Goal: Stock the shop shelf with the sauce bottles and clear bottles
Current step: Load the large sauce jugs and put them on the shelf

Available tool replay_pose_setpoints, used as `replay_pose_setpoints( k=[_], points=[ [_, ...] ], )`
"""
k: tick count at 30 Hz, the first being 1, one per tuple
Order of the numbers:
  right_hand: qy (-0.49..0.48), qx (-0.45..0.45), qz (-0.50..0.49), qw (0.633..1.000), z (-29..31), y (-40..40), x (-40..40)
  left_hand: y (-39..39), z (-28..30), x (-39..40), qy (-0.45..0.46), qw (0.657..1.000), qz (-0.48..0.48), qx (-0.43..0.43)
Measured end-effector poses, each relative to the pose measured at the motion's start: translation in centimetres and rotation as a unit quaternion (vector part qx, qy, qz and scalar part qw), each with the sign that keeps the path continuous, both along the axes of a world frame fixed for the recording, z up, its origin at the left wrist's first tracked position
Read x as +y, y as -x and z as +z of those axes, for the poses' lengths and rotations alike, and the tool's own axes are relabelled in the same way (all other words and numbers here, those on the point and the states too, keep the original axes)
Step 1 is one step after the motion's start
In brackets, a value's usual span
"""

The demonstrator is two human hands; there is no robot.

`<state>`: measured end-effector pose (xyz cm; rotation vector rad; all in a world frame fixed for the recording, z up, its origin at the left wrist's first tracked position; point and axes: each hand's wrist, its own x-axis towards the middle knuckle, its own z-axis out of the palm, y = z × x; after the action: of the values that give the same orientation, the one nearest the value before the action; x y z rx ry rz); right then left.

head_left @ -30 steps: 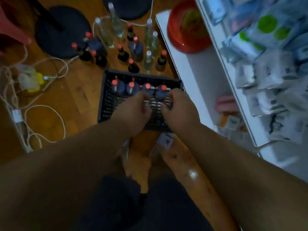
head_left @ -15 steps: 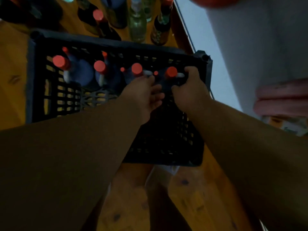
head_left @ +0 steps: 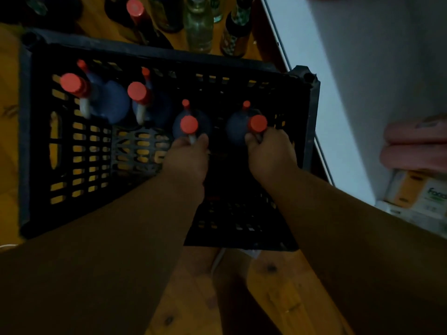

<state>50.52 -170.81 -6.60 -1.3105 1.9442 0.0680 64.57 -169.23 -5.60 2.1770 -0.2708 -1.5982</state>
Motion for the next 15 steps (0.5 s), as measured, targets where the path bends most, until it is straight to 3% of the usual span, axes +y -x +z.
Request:
replay_pose_setpoints(
  k=[8, 11, 15],
  points=[
    [0.058, -0.064, -0.050, 0.995, 1.3, -0.2, 1.1, -2.7, 1.9, 1.4, 0.091, 0.986, -0.098, -0.094],
    [0.083, -0.077, -0.062, 0.992, 6.3, -0.7, 1.8, -3.5, 6.7, 1.9, 0.098, 0.984, -0.115, -0.094],
    [0.127, -0.086, -0.060, 0.986, 17.1, -0.8, 1.8, -4.3, 17.8, 1.7, 0.130, 0.978, -0.135, -0.087]
  ],
)
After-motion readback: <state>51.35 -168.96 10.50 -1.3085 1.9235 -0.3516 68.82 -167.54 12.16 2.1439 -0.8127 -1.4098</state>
